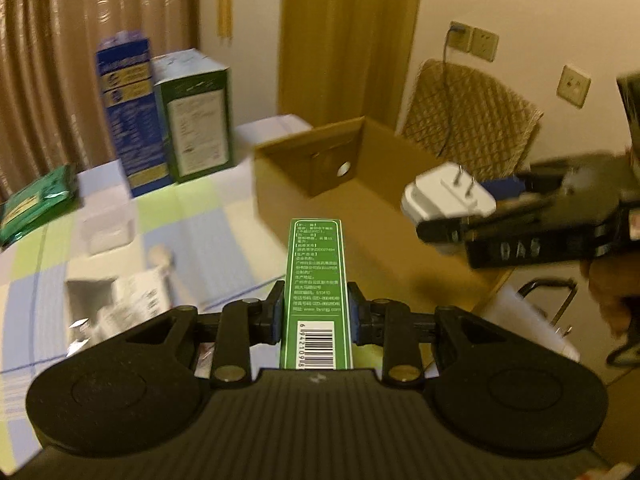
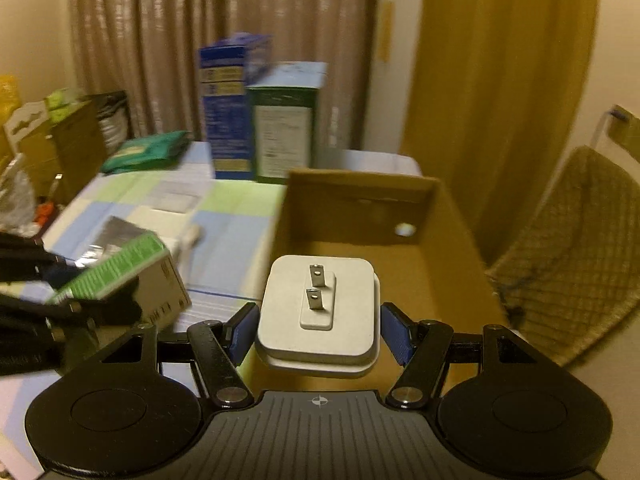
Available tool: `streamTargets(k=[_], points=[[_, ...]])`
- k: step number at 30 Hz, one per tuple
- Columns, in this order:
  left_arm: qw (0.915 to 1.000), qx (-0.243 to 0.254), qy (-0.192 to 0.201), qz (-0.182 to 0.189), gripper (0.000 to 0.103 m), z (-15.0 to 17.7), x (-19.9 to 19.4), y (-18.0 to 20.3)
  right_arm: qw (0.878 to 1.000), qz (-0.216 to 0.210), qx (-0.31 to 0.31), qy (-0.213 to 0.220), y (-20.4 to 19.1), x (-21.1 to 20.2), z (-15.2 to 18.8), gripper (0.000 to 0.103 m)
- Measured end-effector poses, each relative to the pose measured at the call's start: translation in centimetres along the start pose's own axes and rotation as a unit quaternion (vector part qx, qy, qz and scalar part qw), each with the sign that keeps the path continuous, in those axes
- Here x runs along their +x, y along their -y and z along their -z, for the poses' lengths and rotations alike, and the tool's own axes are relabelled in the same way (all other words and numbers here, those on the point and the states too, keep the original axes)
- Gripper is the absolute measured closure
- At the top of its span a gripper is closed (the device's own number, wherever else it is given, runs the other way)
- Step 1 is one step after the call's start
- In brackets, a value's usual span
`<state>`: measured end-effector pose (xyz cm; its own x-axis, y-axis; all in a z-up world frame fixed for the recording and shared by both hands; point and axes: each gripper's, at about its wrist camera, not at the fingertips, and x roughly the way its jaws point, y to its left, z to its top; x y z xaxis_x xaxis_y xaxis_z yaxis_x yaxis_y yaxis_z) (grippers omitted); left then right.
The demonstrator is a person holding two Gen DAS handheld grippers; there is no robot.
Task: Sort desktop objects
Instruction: 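Carry the green box with the left tool while the right tool carries the plug to the cardboard box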
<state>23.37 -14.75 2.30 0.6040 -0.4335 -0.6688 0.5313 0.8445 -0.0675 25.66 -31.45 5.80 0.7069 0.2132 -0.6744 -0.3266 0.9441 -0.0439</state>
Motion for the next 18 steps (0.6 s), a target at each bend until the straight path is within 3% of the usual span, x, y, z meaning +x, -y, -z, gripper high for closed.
streamTargets(k=[9,18], points=[[0.9988,-0.015,-0.01,0.045,0.078,-3.4,5.9,5.6,0.999,0.033,0.03,-0.015,7.3,0.4,1.2,0.04],[0.9983,-0.042,-0.015,0.038,0.078,-4.2,9.5,7.2,0.998,0.029,0.044,-0.025,9.8,1.7,1.9,0.04]])
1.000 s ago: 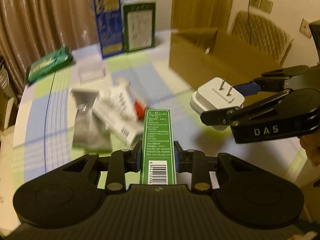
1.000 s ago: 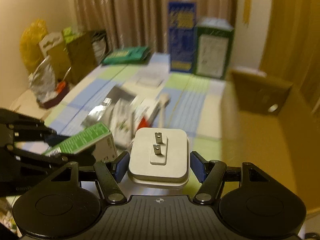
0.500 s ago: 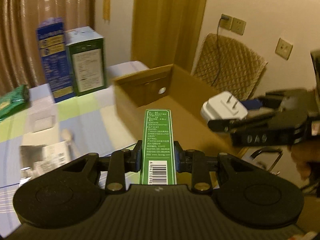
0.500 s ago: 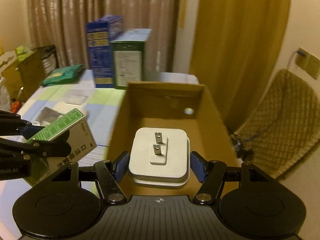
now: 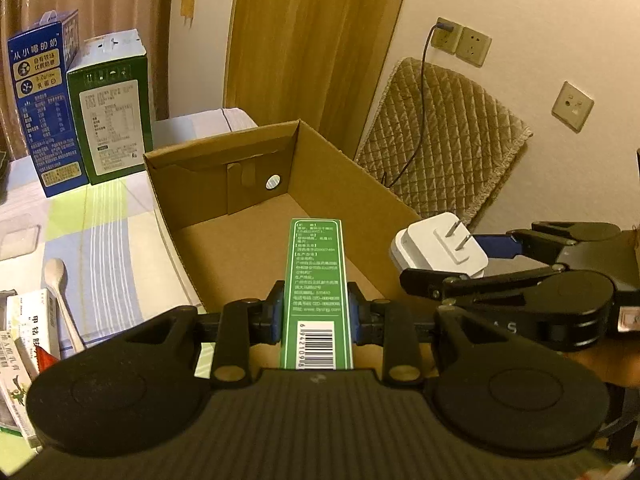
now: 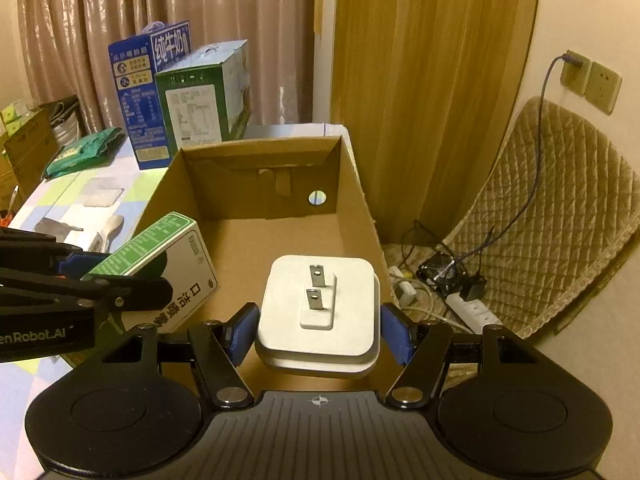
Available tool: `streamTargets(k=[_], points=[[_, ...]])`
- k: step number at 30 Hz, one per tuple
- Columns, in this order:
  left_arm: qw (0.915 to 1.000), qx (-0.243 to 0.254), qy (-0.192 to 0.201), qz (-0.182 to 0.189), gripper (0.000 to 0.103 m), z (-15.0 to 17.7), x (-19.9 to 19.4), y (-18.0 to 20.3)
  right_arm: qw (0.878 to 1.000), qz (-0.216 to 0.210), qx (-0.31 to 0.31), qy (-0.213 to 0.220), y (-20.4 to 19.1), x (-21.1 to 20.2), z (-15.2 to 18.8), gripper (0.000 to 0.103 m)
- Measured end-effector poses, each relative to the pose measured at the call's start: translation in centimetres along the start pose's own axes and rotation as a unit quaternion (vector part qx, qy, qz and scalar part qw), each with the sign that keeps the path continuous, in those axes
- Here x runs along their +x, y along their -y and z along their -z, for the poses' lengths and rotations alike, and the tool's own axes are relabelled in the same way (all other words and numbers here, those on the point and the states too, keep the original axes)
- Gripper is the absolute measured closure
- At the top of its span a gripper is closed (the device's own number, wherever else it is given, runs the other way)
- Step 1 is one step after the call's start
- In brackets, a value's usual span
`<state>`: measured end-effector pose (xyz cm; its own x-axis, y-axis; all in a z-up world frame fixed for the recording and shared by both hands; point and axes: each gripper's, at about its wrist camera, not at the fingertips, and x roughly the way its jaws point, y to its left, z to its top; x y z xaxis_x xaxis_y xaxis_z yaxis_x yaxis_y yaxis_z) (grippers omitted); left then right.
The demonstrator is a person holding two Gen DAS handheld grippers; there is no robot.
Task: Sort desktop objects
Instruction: 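Carry the green box with the left tool while the right tool carries the plug to the cardboard box, then open the left tool to drop the green box while the right tool drops the plug into the cardboard box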
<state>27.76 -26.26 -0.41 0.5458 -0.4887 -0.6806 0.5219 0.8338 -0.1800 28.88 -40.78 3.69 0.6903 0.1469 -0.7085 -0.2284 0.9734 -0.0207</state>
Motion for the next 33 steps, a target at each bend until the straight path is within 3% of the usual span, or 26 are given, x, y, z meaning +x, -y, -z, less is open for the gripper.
streamTargets(k=[8,20,25,33], points=[[0.9999,-0.008,-0.003,-0.009,0.078,0.2,0.9,-0.2,1.0,-0.002,0.006,-0.012,0.3,1.3,0.5,0.04],[0.9984,0.019,0.03,-0.044,0.072,0.7,-5.5,-3.6,0.999,-0.024,0.015,-0.02,-0.7,1.9,0.8,0.04],[0.9973,0.016,0.031,-0.065,0.056,2.5,-7.7,-5.6,0.999,-0.039,0.03,-0.006,-1.0,1.6,0.5,0.028],[0.9958,-0.005,0.025,-0.088,0.035,7.0,-10.0,-9.6,0.999,-0.036,0.021,0.021,-2.8,-0.6,0.1,0.025]])
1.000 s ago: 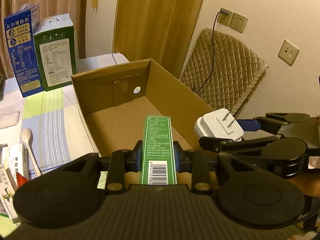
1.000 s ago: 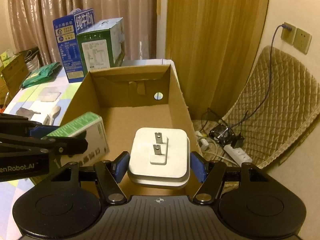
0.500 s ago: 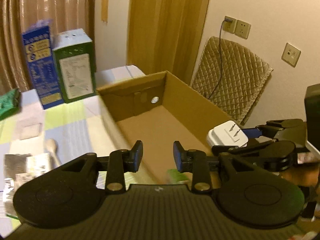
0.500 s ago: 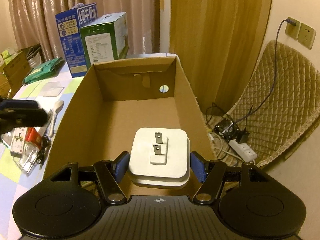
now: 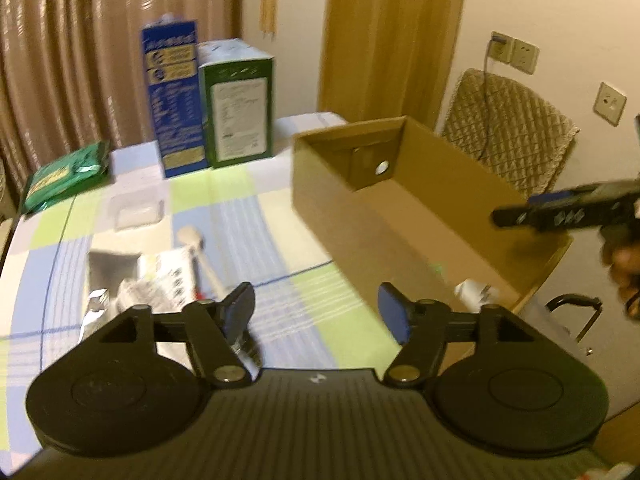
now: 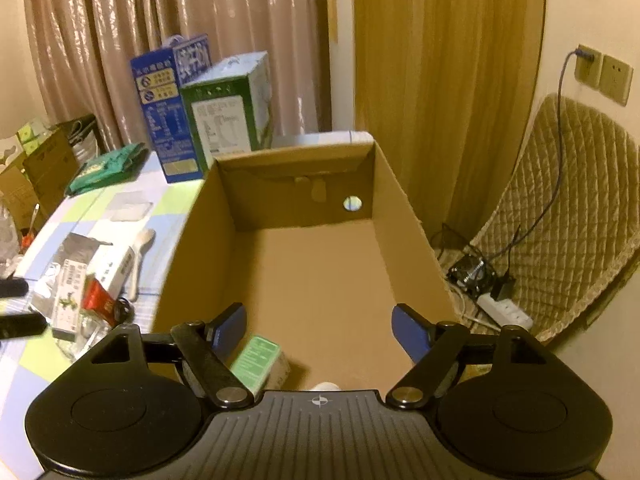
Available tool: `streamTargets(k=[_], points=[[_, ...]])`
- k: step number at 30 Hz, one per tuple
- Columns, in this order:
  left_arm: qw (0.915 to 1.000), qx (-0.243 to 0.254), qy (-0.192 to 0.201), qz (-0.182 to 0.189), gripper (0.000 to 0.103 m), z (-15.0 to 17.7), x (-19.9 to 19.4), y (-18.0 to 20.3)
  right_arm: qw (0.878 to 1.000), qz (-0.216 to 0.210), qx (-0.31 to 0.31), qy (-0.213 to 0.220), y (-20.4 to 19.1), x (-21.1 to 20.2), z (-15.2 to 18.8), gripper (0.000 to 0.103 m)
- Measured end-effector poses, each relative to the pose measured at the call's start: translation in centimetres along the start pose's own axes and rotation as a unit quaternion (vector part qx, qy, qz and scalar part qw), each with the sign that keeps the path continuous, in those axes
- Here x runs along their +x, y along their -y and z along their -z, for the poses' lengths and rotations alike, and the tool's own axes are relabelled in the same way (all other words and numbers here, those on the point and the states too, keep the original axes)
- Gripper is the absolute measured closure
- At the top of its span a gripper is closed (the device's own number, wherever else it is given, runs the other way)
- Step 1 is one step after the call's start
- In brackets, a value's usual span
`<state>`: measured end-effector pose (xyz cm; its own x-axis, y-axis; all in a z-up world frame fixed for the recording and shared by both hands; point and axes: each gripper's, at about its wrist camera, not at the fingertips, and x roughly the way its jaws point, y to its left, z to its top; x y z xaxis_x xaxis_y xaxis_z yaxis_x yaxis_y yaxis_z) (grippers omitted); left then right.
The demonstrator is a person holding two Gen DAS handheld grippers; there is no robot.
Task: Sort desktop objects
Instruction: 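Open the left tool to drop the green box while the right tool drops the plug into the cardboard box, then move both open tools back over the remaining items on the table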
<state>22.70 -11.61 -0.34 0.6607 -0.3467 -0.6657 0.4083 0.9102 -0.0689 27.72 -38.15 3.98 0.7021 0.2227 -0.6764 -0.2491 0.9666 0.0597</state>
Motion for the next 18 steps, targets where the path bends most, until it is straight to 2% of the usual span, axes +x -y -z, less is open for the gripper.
streamTargets(k=[5,7,13,18], points=[[0.9993,-0.033,-0.002,-0.015,0.016,2.3,-0.8,-3.9,0.999,-0.021,-0.01,0.026,-3.4,-1.7,-0.2,0.022],[0.9991,-0.035,0.005,-0.024,0.002,3.0,-1.7,-5.5,0.998,-0.039,-0.012,0.039,-5.2,-2.5,-0.1,0.02],[0.9963,-0.057,0.002,-0.065,0.001,5.2,-4.1,-10.8,0.993,-0.094,-0.05,0.054,-10.9,-3.8,0.4,0.014],[0.9928,-0.089,-0.007,-0.08,0.001,6.6,-5.0,-14.1,0.986,-0.126,-0.098,0.048,-15.5,-3.6,1.8,0.009]])
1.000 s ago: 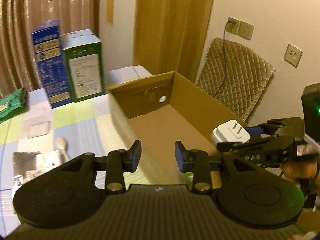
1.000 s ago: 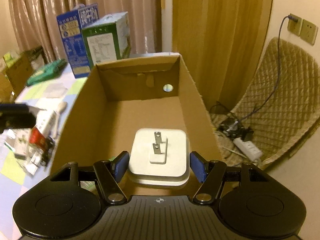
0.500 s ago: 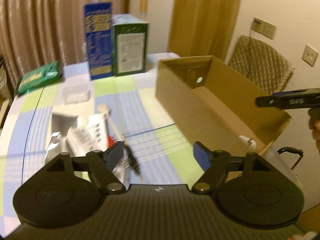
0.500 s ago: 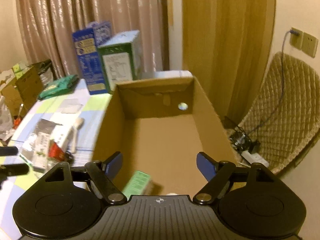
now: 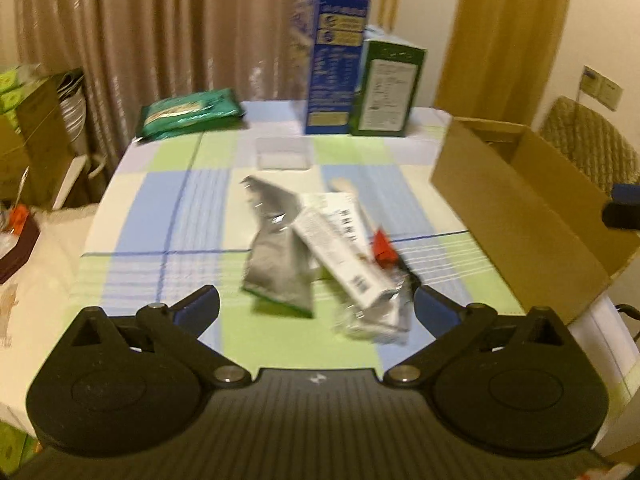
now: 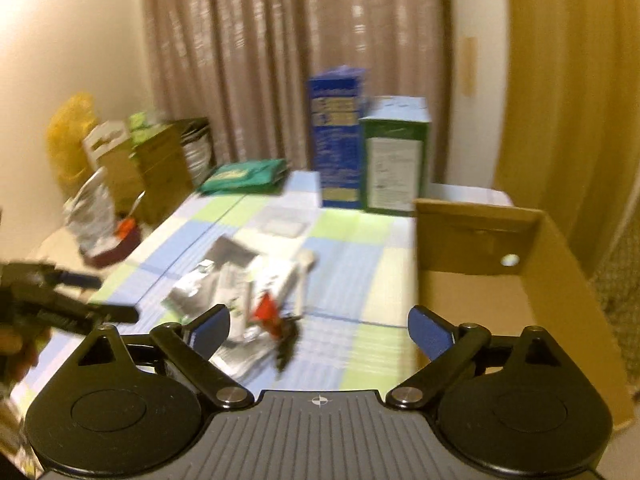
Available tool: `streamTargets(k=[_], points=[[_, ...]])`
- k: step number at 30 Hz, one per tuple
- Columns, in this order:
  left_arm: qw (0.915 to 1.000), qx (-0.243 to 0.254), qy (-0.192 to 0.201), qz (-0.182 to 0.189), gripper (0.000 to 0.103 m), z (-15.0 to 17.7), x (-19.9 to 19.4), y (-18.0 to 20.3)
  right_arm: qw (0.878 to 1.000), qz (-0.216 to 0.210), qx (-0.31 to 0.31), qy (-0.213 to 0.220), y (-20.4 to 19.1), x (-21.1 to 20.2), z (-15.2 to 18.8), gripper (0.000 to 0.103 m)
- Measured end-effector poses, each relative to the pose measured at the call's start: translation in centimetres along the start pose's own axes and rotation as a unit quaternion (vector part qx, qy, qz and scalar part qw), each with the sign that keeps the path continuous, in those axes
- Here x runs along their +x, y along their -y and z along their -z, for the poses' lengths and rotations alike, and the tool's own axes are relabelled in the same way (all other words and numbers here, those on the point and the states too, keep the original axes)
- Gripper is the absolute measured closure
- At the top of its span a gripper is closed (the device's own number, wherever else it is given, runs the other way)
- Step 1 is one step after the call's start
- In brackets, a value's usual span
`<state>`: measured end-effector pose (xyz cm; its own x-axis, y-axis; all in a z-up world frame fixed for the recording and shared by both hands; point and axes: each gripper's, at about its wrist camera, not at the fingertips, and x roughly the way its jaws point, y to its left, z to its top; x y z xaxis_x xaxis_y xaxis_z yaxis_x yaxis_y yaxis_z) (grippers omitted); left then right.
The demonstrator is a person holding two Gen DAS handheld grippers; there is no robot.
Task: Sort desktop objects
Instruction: 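Move both open tools back over the remaining items on the table, then grasp the long white medicine box with the left tool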
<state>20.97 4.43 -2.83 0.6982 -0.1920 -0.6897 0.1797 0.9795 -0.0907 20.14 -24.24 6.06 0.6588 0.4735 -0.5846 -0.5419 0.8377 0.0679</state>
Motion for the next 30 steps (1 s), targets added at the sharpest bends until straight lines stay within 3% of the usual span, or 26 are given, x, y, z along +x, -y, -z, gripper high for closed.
streamTargets(k=[6,14,18,22,30], points=[[0.9997,0.0,-0.023,0.01,0.001,0.3,1.0,-0.4,0.999,-0.02,-0.034,-0.037,-3.4,3.5,2.3,0.009],[0.9994,0.014,-0.025,0.018,0.002,-1.1,4.1,1.2,0.996,-0.023,-0.046,-0.078,-3.7,7.8,4.7,0.009],[0.9985,-0.007,-0.042,0.035,0.019,-1.6,6.4,1.4,0.995,-0.022,-0.042,-0.088,-3.1,9.7,4.9,0.009],[0.9977,0.005,-0.06,0.031,0.035,-1.7,8.7,2.0,0.994,-0.024,-0.043,-0.094,-2.9,11.1,5.3,0.009],[0.9953,-0.003,-0.078,0.057,0.053,-2.1,11.6,3.1,0.993,-0.03,-0.034,-0.107,-2.8,13.6,6.1,0.009]])
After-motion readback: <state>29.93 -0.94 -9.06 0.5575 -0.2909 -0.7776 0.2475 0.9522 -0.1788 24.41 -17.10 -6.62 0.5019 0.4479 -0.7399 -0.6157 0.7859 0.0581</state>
